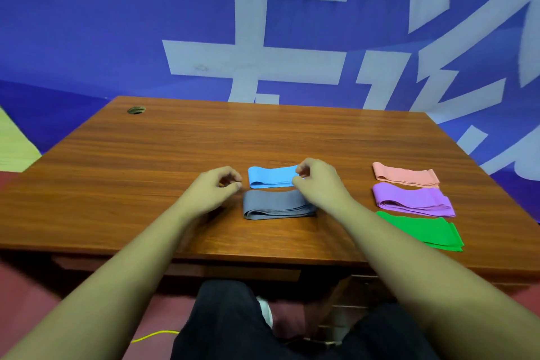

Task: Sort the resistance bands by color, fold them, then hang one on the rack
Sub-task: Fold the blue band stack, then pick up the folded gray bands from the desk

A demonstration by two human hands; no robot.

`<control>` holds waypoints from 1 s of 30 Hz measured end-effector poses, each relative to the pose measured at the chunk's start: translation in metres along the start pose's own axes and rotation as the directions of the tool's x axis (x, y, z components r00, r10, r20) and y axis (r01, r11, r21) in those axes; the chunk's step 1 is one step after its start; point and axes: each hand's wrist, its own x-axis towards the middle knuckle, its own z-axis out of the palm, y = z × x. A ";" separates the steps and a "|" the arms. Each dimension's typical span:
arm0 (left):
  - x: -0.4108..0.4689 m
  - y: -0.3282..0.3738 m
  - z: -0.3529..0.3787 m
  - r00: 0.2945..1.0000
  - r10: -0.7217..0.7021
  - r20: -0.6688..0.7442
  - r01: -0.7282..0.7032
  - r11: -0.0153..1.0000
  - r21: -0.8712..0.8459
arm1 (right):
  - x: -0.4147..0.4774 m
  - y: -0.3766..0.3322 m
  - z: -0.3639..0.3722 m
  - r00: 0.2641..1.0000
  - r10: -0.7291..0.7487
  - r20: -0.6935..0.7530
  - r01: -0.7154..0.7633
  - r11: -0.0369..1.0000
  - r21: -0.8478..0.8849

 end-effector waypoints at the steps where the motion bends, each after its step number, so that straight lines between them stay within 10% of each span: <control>1: -0.007 0.002 0.000 1.000 -0.022 0.021 0.022 1.000 -0.001 | -0.007 -0.006 0.000 0.999 -0.030 0.037 0.030 0.999 -0.013; 20: -0.001 -0.011 0.007 0.942 -0.081 0.325 0.084 0.996 0.007 | 0.022 -0.013 0.043 0.835 -0.287 0.470 0.362 0.929 -0.077; 30: 0.012 -0.002 0.003 0.889 -0.146 0.434 0.148 0.989 0.029 | 0.043 -0.011 0.044 0.780 -0.284 0.558 0.306 0.950 0.057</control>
